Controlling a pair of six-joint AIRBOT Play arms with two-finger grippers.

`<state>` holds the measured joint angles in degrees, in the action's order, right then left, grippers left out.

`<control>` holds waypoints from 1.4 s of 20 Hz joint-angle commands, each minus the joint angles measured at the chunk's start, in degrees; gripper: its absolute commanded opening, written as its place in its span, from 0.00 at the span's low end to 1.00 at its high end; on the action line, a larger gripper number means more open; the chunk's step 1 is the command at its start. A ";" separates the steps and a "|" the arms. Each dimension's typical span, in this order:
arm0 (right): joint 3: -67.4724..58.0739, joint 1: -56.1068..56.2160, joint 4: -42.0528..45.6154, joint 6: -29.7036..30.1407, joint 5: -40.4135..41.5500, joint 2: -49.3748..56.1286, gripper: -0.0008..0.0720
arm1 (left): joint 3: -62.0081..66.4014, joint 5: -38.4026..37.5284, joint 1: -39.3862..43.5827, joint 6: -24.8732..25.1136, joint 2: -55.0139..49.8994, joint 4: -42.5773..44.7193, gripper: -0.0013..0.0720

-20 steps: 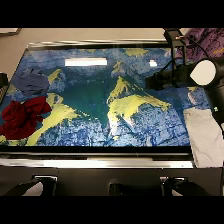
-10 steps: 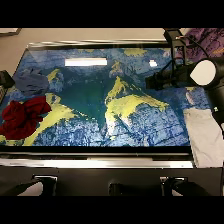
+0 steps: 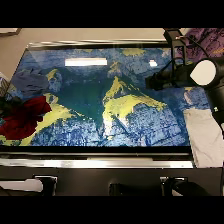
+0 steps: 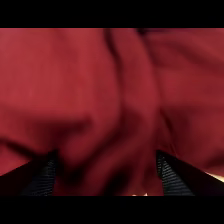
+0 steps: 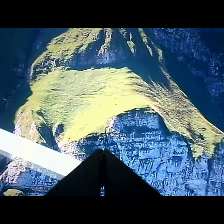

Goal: Fold the clothes and pants, and hang the long-sleeved shirts on hangers.

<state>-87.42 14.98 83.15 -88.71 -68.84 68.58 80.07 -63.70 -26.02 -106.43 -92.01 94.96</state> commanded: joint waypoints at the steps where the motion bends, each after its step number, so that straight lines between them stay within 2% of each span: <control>1: -0.07 0.04 0.02 -0.57 -0.04 0.00 0.13 | -0.83 4.87 -1.33 -1.16 -5.90 -1.90 1.00; 2: -0.07 0.04 0.02 -0.68 -0.07 0.00 0.19 | -0.83 4.57 -1.31 -1.14 -6.49 -3.43 0.69; 3: -0.07 0.04 0.02 -0.68 -0.09 0.00 0.21 | -0.81 3.32 -1.16 -0.37 -6.40 -5.73 0.05; 4: -0.07 0.04 0.02 -0.68 -0.09 0.00 0.21 | -0.81 2.80 -0.63 0.70 -5.81 -8.48 0.04; 7: -0.07 0.04 0.07 -1.64 -1.14 0.00 0.21 | -0.81 -0.68 3.39 5.73 -1.03 -16.02 0.03; 9: -0.07 0.04 1.25 -5.84 -3.13 0.00 0.21 | -0.81 -3.04 9.09 6.78 3.74 -20.72 0.03; 11: -0.07 0.04 2.71 -8.33 -5.95 0.00 0.21 | -0.81 -3.98 16.76 8.96 8.24 -28.24 0.03; 14: -0.07 0.04 5.27 -8.41 -11.26 0.00 0.21 | -0.81 -2.69 30.18 9.14 11.93 -37.42 0.03; 16: -0.07 0.04 7.56 -8.39 -14.88 0.00 0.21 | -0.81 0.48 39.69 9.14 12.00 -41.55 0.04; 18: -0.07 0.04 9.66 -8.39 -17.66 0.00 0.21 | -0.83 6.16 48.00 8.74 10.69 -40.76 0.03; 22: -0.04 0.04 11.78 -7.50 -19.06 0.00 0.22 | -0.83 15.47 57.42 6.78 3.15 -40.79 0.04; 23: -0.04 0.02 12.59 -7.50 -18.25 0.09 0.30 | -0.81 16.70 58.14 6.78 0.92 -40.79 0.09; 24: -0.04 -0.07 12.85 -7.50 -17.16 0.31 0.47 | -0.81 17.16 58.10 6.78 -0.76 -40.79 0.29; 25: -0.04 -0.07 13.68 -7.50 -16.04 0.79 0.49 | -0.81 17.14 57.09 6.75 -1.75 -40.87 0.57; 26: -0.04 -0.09 14.16 -7.45 -15.21 1.46 0.49 | -0.72 16.50 55.04 6.75 -1.66 -41.03 0.78; 28: -0.04 -0.22 16.92 -6.34 -14.16 3.37 0.49 | 1.25 12.33 48.78 7.91 -0.28 -40.94 0.79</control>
<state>-87.44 14.90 96.64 -96.07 -84.79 70.17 79.90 -49.47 26.92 -99.42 -91.72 54.33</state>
